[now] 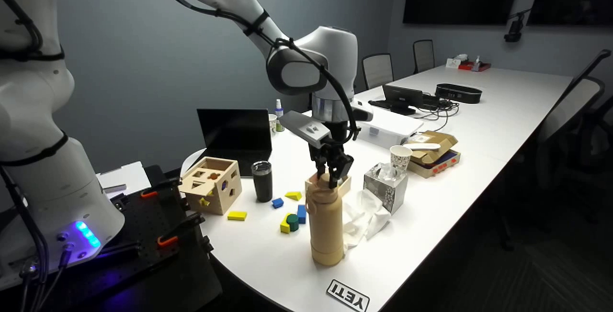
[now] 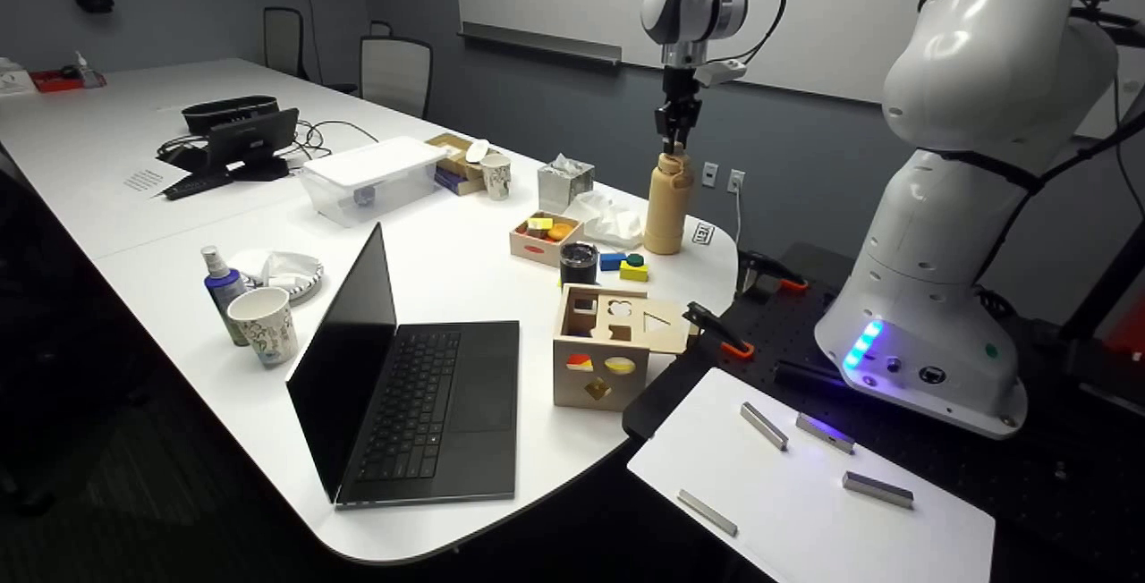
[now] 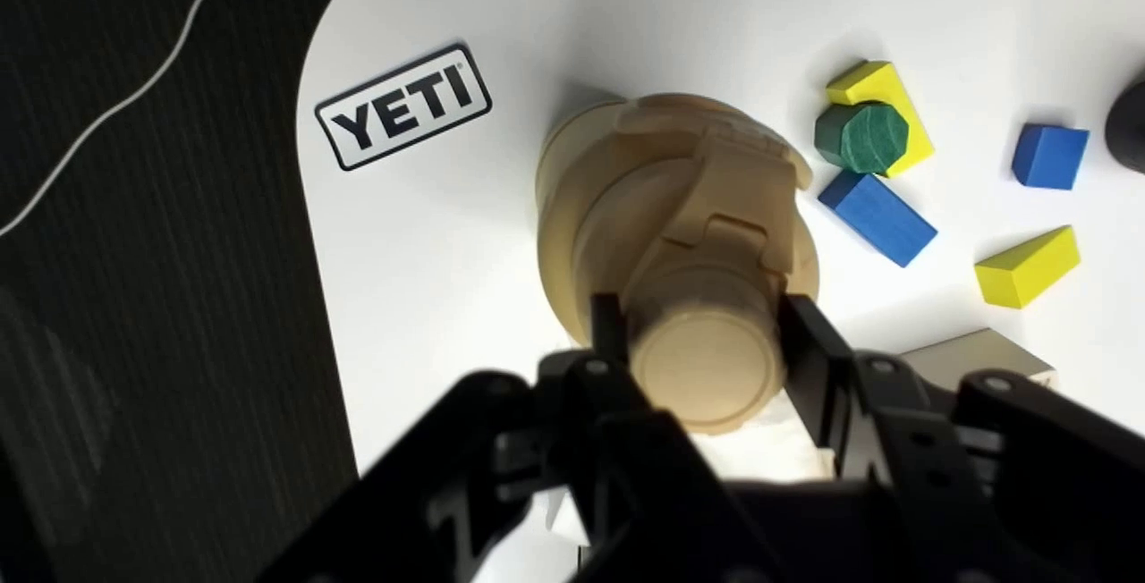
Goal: Twist the lid of the bottle clockwise and anticlockwise
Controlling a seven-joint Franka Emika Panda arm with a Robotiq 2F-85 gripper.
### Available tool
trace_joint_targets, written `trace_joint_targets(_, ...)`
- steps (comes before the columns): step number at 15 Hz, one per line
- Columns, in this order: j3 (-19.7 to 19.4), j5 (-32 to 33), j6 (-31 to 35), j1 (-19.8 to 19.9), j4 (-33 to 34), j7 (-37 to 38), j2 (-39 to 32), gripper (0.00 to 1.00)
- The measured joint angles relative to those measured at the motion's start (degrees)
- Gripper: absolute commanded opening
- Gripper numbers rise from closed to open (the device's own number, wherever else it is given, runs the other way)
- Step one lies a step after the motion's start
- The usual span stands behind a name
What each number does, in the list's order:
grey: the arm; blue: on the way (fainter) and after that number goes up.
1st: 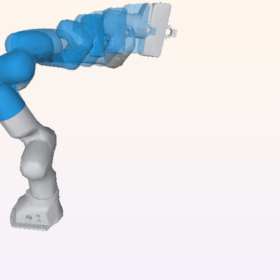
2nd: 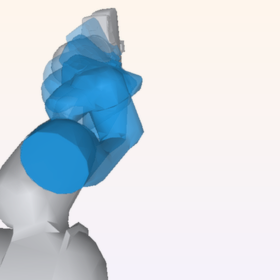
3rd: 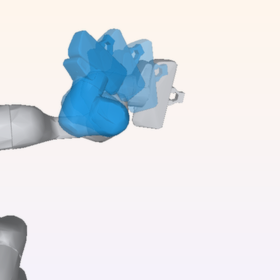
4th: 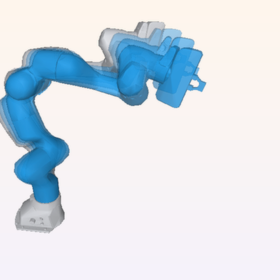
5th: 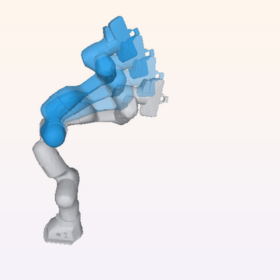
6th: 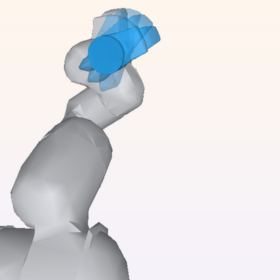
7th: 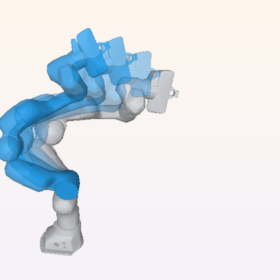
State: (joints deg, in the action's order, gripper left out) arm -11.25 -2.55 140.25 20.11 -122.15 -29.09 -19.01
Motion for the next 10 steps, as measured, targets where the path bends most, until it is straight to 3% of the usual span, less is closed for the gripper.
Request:
trace_joint_targets(1,-0.10,0.21,0.00,0.00,0.00,0.34,0.00,0.21)
trace_joint_targets(2,-0.21,0.33,0.00,0.00,0.00,0.62,-0.01,0.71)
trace_joint_targets(3,-0.31,0.44,0.00,0.00,0.00,1.33,-0.01,0.72)
trace_joint_targets(7,-0.54,0.64,-0.03,0.00,0.00,3.81,-0.01,0.99)
trace_joint_targets(10,-0.55,0.75,-0.23,-0.07,0.02,7.12,0.08,1.00)
